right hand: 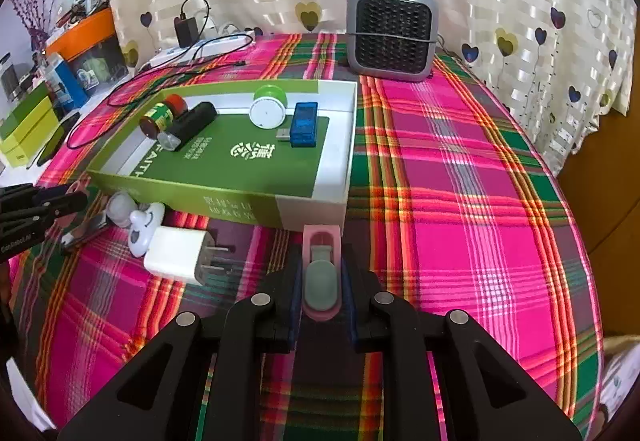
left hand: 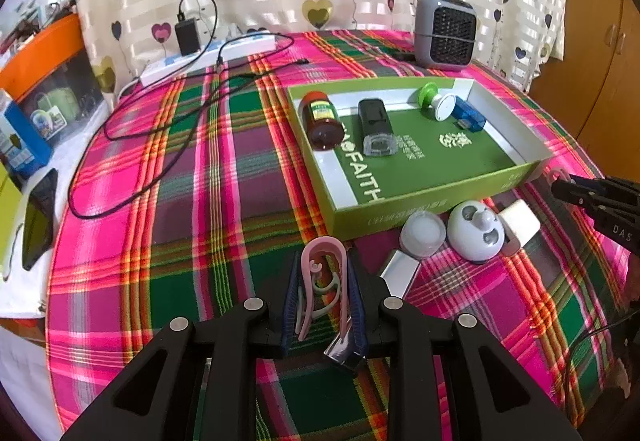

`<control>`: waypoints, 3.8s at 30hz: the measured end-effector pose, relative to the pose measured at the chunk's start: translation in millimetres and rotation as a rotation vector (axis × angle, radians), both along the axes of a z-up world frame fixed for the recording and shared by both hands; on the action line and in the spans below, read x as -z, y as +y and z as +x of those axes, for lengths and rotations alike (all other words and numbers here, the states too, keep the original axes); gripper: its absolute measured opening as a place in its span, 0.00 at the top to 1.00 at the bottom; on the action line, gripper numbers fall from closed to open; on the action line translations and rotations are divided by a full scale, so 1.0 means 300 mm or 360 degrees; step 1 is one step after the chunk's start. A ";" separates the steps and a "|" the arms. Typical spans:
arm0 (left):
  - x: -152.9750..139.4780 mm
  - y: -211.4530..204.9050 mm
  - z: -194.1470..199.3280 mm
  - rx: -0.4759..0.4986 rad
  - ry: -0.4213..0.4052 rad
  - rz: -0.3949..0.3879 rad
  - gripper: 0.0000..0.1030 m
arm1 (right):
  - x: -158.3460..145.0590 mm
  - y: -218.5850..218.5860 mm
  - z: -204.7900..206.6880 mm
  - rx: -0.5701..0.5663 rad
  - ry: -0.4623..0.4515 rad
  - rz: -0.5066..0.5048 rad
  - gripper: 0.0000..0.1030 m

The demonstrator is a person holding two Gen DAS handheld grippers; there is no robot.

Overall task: Organize rigid objects
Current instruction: 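Lift the pink clip with the left tool while the right tool lifts the pink oval object, then carry the pink clip into the box with the left tool while the right tool carries the pink object there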

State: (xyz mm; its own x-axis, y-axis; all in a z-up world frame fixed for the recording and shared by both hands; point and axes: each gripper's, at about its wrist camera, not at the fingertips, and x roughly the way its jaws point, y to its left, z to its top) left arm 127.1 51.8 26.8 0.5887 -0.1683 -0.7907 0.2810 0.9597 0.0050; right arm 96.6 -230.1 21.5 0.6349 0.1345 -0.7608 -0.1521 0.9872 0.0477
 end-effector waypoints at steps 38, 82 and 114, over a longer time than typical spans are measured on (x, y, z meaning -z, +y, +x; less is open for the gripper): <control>-0.073 -0.133 0.056 0.0111 -0.0081 -0.0053 0.79 | -0.124 0.130 0.186 -0.0140 -0.0063 0.0088 0.82; 0.019 -0.173 0.210 0.0109 0.0019 -0.0095 0.79 | 0.013 0.313 0.536 -0.0256 0.0187 0.0123 0.82; 0.029 -0.173 0.216 0.0117 0.0046 -0.0136 0.73 | 0.026 0.317 0.546 -0.0191 0.0215 0.0105 0.67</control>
